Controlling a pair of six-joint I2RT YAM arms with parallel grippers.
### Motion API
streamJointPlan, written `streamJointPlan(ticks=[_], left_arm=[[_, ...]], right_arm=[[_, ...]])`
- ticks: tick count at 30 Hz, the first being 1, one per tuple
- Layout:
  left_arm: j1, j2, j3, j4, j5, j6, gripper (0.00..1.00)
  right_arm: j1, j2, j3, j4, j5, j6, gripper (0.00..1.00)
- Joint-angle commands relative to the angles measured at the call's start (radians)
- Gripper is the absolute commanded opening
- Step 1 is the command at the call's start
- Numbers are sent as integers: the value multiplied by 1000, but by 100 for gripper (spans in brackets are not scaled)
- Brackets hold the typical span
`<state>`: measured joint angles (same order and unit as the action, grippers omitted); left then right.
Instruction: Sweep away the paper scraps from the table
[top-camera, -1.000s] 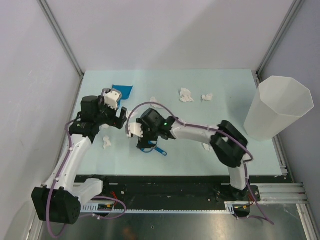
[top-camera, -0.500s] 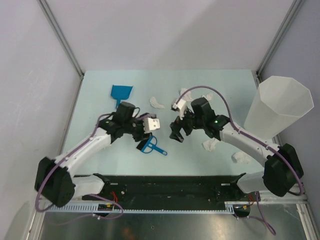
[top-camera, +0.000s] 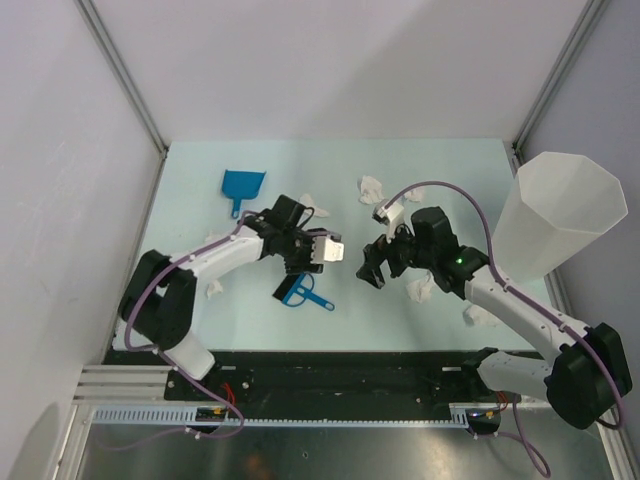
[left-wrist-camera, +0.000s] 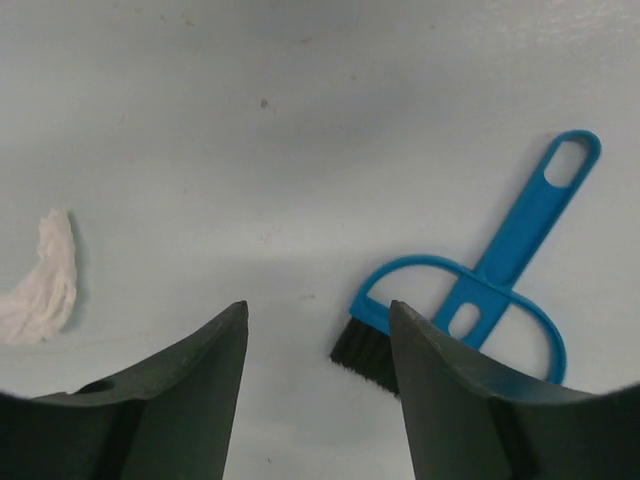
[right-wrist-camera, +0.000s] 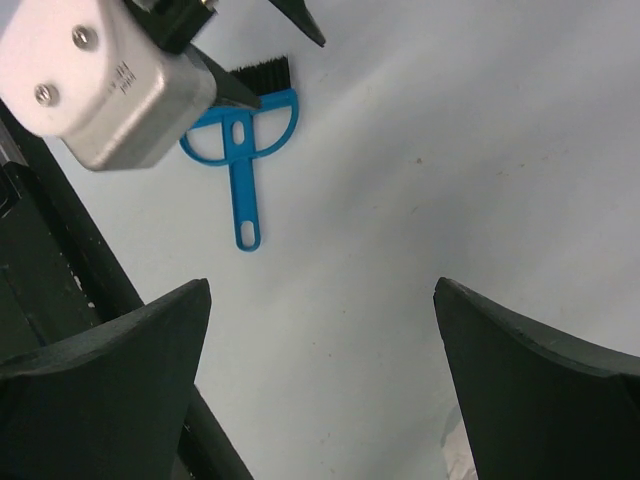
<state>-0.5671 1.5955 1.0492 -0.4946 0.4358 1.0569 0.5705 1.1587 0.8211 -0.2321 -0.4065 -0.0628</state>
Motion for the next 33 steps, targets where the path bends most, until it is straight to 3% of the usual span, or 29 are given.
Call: streamJointPlan(ticks=[1, 7, 14, 20, 25, 28, 29, 33], left_arm=[[-45, 69, 54, -1, -64, 74, 62], [-54, 110, 43, -15, -111, 162, 56], [-56, 113, 28, -99, -72, 230, 56], [-60, 191, 64, -110, -97, 187, 55], [-70, 245, 71, -110, -108, 192, 38], [-73, 254, 42, -113, -123, 227, 19], [-73, 254, 34, -114, -129, 238, 3], [-70, 244, 8, -114, -155, 215, 0]], right_arm=[[-8, -28, -19, 36, 8, 23, 99], [-8, -48, -34, 50, -26, 23, 99], [-8, -42, -36, 50, -31, 15, 99], [-9, -33, -36, 60, -48, 20, 99], [-9, -42, -36, 53, -49, 15, 99], [-9, -56, -36, 48, -41, 14, 99], [-11, -59, -37, 48, -34, 14, 99], [-20, -77, -36, 51, 15, 53, 100]])
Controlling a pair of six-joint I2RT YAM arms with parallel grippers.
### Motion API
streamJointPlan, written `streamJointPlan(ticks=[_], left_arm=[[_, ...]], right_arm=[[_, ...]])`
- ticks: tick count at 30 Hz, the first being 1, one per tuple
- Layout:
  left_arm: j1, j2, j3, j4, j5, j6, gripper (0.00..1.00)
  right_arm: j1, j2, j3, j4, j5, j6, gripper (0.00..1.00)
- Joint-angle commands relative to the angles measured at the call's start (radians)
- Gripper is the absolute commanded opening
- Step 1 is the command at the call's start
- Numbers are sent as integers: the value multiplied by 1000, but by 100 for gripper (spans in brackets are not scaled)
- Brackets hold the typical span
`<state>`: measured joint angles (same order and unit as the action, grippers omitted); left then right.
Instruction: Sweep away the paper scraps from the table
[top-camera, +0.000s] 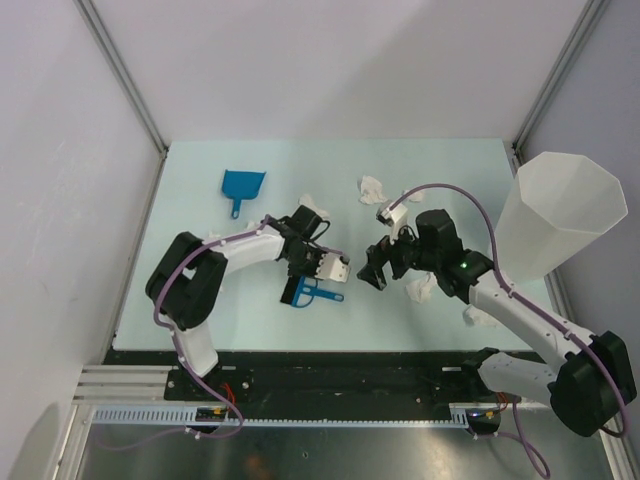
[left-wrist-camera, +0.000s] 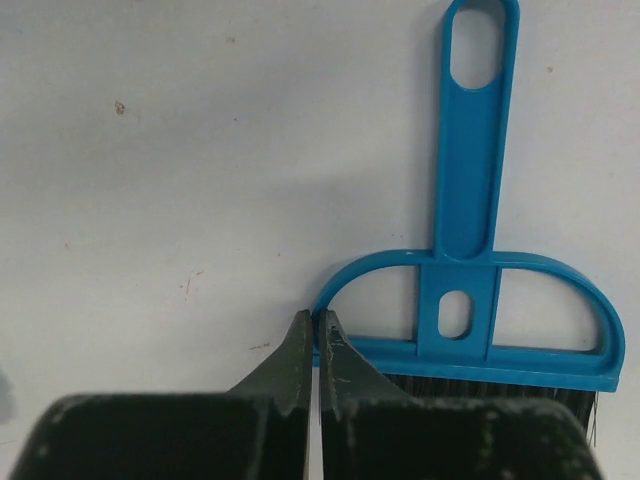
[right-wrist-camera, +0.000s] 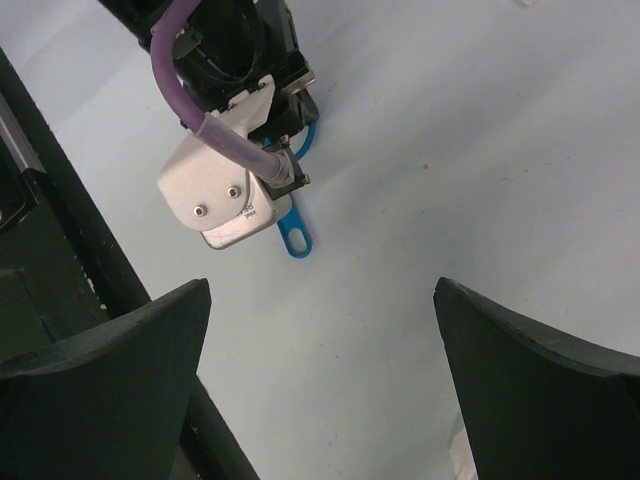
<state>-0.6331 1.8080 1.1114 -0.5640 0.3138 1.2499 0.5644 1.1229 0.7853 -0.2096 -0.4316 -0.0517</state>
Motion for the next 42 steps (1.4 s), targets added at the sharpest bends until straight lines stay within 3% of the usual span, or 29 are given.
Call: streamJointPlan(ticks=[1, 8, 13, 16, 18, 21, 26, 31, 39, 42], left_arm=[[6, 21, -38, -42, -15, -34, 0], [92, -139, 70, 59, 123, -481, 0], [95, -220, -5, 136, 96, -650, 0], [114, -251, -21, 170, 80, -749, 0], [131, -265, -22, 190, 99, -791, 0], [142, -283, -47, 233, 76, -799, 0], [141, -266, -87, 256, 82, -808, 0], [142, -276, -117, 276, 62, -807, 0], [144, -254, -140, 296, 64, -820, 0], [148, -243, -145, 297, 68, -822, 0]], right_arm=[[-21, -44, -1, 30, 57, 47, 100], [-162, -66, -61, 124, 141, 410, 100], [-95, -2, -139, 272, 209, 530, 100], [21, 67, -146, 355, 281, 573, 100], [112, 107, -147, 444, 315, 590, 100], [152, 216, -169, 609, 300, 682, 100], [170, 487, -181, 895, 232, 802, 95], [195, 655, -215, 1103, 222, 941, 91], [206, 980, -228, 1571, 162, 1165, 69], [196, 1051, -238, 1708, 156, 1227, 46]])
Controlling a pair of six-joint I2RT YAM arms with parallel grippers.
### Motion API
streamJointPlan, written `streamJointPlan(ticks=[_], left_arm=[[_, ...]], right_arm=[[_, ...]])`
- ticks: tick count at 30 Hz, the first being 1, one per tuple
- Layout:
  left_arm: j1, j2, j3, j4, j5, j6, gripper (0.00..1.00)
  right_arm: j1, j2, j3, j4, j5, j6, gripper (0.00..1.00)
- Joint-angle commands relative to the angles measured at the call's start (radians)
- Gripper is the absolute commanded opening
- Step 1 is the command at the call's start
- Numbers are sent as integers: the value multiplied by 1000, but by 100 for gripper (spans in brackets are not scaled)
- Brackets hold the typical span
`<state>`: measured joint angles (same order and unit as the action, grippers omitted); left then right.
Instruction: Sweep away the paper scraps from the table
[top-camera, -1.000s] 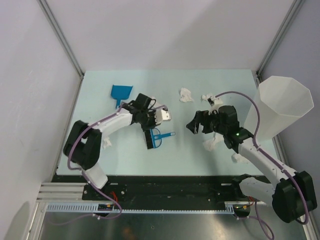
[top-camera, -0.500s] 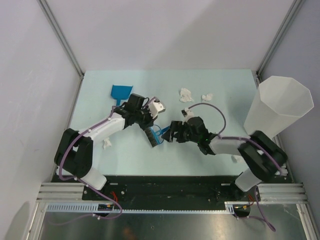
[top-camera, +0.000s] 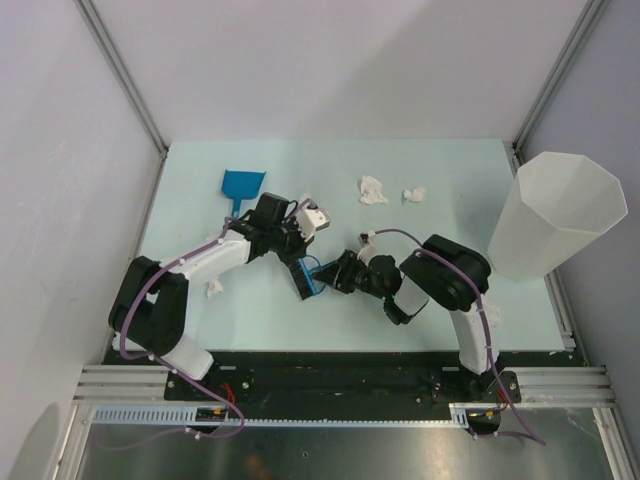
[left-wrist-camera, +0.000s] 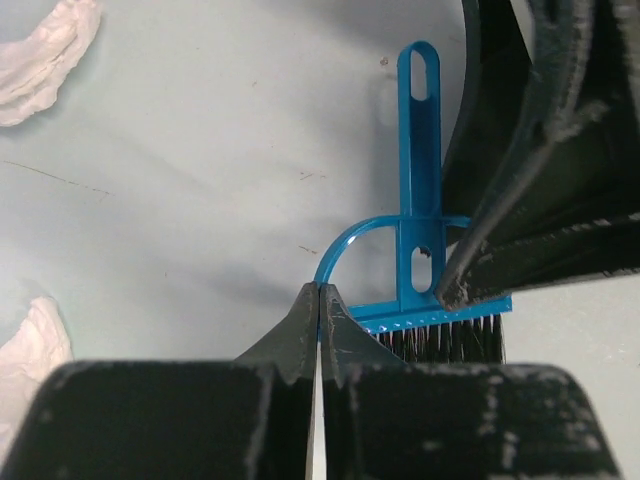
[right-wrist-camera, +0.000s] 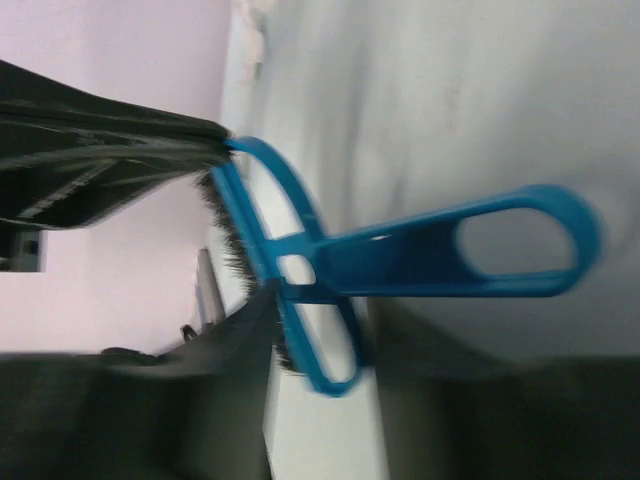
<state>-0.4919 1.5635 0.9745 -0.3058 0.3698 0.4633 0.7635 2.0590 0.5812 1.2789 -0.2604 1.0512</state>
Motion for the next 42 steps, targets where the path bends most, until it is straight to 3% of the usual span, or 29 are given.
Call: streamJointPlan(ticks=[1, 3, 4, 9, 11, 12, 13, 15, 16, 17, 19, 21, 24, 30, 32, 37, 42], left_arm=[[10, 3, -11, 40, 15, -35, 0], [19, 6, -16, 40, 23, -35, 0], [26, 4, -17, 42, 30, -37, 0], [78, -66, -16, 33, 96, -26, 0], [99, -140, -8, 24, 141, -20, 29], [119, -170, 3, 8, 162, -20, 50], [130, -199, 9, -6, 217, -18, 58], [141, -305, 29, -47, 257, 8, 72], [141, -348, 32, -56, 271, 15, 75], [141, -420, 33, -64, 314, 30, 78], [145, -486, 45, -114, 368, 52, 84], [153, -476, 148, -269, 471, 57, 88], [154, -520, 176, -323, 579, 40, 89], [138, -548, 219, -368, 745, -37, 89], [87, -553, 224, -368, 718, -54, 89], [-40, -507, 237, -368, 480, -92, 86], [-47, -451, 276, -368, 402, -107, 73]], right_arm=[[-6, 121, -34, 238, -16, 130, 32], [-13, 106, -38, 235, -16, 115, 15], [-16, 96, -43, 226, -16, 109, 0], [-49, -16, -69, 127, -65, -56, 0], [-56, -110, -60, 22, -100, -146, 0], [-61, -150, -51, -39, -137, -216, 0], [-58, -205, -34, -234, -145, -369, 0], [-37, -383, 58, -514, -102, -614, 0], [14, -439, 90, -775, -80, -884, 0], [37, -542, 118, -882, -82, -1002, 0], [57, -635, 175, -1113, -273, -1267, 0], [51, -736, 221, -1249, -345, -1376, 0], [37, -755, 359, -1586, -375, -1528, 0], [39, -660, 612, -1860, -396, -1643, 0], [42, -645, 663, -1874, -408, -1648, 0], [88, -600, 738, -1912, -376, -1672, 0], [112, -599, 764, -1929, -389, -1689, 0]])
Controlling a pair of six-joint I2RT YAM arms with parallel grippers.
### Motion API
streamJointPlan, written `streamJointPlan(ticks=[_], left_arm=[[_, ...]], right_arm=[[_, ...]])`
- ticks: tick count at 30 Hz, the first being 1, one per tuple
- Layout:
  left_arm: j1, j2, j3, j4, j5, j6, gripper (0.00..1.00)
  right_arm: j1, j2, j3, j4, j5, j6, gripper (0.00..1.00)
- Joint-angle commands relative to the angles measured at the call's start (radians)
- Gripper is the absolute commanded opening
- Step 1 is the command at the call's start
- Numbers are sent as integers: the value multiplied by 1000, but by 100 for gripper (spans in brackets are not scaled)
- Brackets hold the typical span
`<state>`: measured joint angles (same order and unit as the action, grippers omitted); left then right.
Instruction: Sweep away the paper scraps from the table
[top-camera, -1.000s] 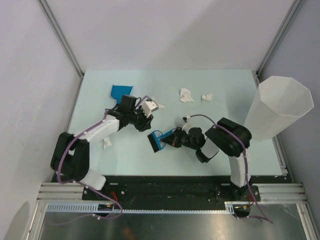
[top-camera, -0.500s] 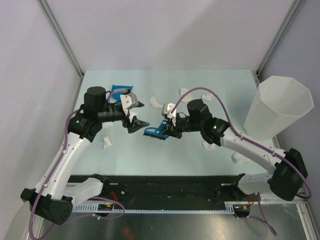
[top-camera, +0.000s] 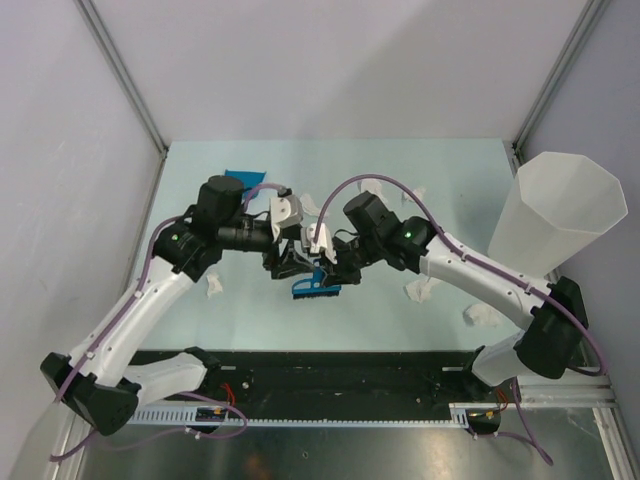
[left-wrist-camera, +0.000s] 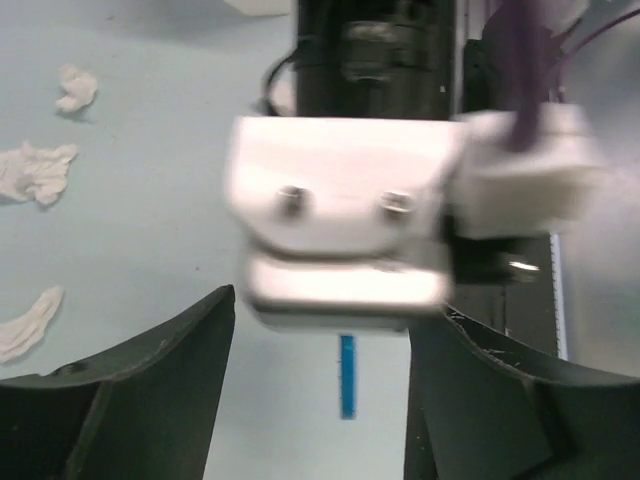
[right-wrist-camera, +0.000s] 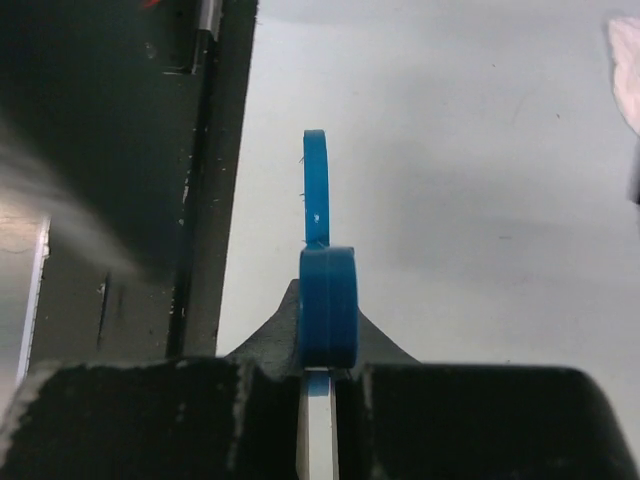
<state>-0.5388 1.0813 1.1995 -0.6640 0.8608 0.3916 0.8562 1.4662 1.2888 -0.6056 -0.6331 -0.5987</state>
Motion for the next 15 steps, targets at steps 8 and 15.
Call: streamJointPlan(ticks=[8, 15], left_arm=[[-35, 75, 23, -8, -27, -42, 54], [-50, 83, 8, -8, 56, -46, 52]], right_arm=[[35, -4, 70, -23, -42, -47, 0], [27, 13, 99, 30, -62, -17, 0]])
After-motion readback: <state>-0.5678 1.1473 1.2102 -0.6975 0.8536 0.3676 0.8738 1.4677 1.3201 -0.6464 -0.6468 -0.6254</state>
